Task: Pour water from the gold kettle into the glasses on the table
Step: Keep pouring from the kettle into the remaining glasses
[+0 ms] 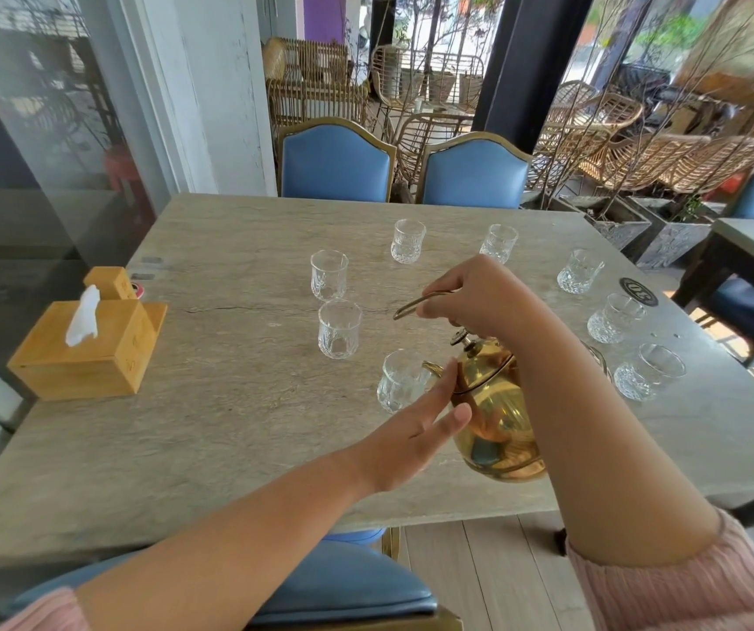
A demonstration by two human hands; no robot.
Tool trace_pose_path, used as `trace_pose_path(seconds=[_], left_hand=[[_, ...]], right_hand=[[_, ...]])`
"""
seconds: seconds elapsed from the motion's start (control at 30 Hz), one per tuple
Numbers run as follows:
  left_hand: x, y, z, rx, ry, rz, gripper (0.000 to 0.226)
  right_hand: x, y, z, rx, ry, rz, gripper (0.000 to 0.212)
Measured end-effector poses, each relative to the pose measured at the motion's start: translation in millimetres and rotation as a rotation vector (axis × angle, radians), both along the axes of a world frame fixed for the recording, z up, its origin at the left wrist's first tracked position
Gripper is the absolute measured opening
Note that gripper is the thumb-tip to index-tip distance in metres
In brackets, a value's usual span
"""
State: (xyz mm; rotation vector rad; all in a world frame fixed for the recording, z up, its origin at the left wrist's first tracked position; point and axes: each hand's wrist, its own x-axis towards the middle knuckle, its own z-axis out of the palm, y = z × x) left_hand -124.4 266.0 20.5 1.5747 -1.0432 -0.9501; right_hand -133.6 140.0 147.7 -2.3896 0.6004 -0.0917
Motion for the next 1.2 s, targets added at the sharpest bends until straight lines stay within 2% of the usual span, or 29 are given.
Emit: trace_pose_path(seconds=[0.43,0.7,0.83,1.03,1.2], left_hand=[[0,0,-2,-0.011,-0.006,-0.02,0.092],[1,1,-2,0.0,-0.023,-0.029,0.092],[0,2,-4,0.01,-0.028,-0.045,0.082],[0,4,-10,0.017,-0.133,-0.074,0.071],[3,2,-21,0.02,-0.219,-0.089,0.079]], right_hand=[[0,-1,-4,0.003,-0.018,-0.012,0.028],[-7,-4,-11,0.02,-0.082,-0.029,0.025],[-15,-7,-18,0.032,-0.133,-0.054,0.028],[-33,-12,-32,0.085,-0.217,-0.131,0.036],[-50,-14,-43,0.125,-0.341,-0.192,0.035]])
